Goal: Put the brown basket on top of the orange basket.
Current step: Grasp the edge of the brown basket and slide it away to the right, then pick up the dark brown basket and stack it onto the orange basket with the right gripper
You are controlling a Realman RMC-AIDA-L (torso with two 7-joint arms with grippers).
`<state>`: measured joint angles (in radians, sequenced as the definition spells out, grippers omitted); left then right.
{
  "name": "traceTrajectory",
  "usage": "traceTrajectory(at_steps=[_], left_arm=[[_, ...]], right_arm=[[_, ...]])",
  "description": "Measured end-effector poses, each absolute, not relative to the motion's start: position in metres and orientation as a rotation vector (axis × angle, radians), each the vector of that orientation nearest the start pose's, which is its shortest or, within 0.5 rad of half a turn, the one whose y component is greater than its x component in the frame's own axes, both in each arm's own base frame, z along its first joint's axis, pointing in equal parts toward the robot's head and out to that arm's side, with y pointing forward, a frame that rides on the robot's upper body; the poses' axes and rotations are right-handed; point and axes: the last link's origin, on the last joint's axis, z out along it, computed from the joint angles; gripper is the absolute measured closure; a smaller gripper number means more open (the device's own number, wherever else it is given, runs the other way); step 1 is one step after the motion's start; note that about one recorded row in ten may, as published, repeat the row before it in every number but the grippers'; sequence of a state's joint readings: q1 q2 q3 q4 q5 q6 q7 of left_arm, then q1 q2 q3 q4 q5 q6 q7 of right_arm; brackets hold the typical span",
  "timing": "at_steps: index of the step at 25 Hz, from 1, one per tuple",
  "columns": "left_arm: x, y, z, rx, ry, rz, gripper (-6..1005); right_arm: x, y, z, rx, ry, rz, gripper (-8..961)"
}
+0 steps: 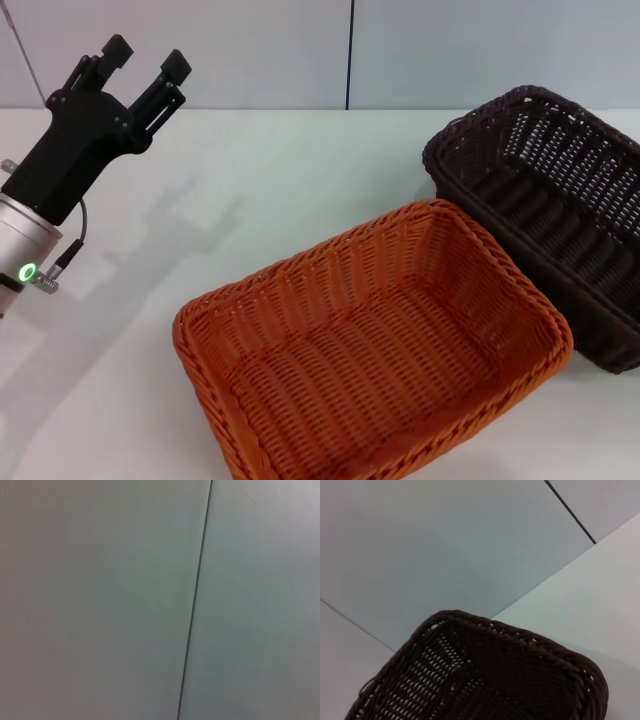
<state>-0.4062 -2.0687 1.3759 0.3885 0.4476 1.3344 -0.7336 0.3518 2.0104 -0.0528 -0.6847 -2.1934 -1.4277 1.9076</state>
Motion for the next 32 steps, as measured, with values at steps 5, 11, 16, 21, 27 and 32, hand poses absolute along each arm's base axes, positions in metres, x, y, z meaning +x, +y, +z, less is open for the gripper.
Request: traceTrajectory(at_steps=[5,11,16,21,27,32], left_arm=[[-0.256,0.347,0.017,-1.844,-0.447,-1.238,186],[-0.257,0.346,0.017,-1.834,-0.46,-1.243,186],[-0.257,0.346,0.016,-1.834,-0.461,-1.245,186],[-0.258,0.346,0.016,-1.832,-0.469,-1.242,186],[-0.259,0.346,0.015,-1.83,-0.475,-1.239,186],[-0.26,0.346,0.016,-1.827,-0.475,-1.24,186]], right_arm=[[0.409,0.274,0.105,-1.691,1.531,0.813,369],[0.418,0.272,0.109,-1.658,1.488,0.757,404],[0.421,0.273,0.111,-1.651,1.461,0.738,516],[0.422,0.276,0.11,-1.657,1.428,0.716,616],[0.424,0.276,0.115,-1.62,1.389,0.732,652],[0.428,0.273,0.124,-1.564,1.343,0.762,659]])
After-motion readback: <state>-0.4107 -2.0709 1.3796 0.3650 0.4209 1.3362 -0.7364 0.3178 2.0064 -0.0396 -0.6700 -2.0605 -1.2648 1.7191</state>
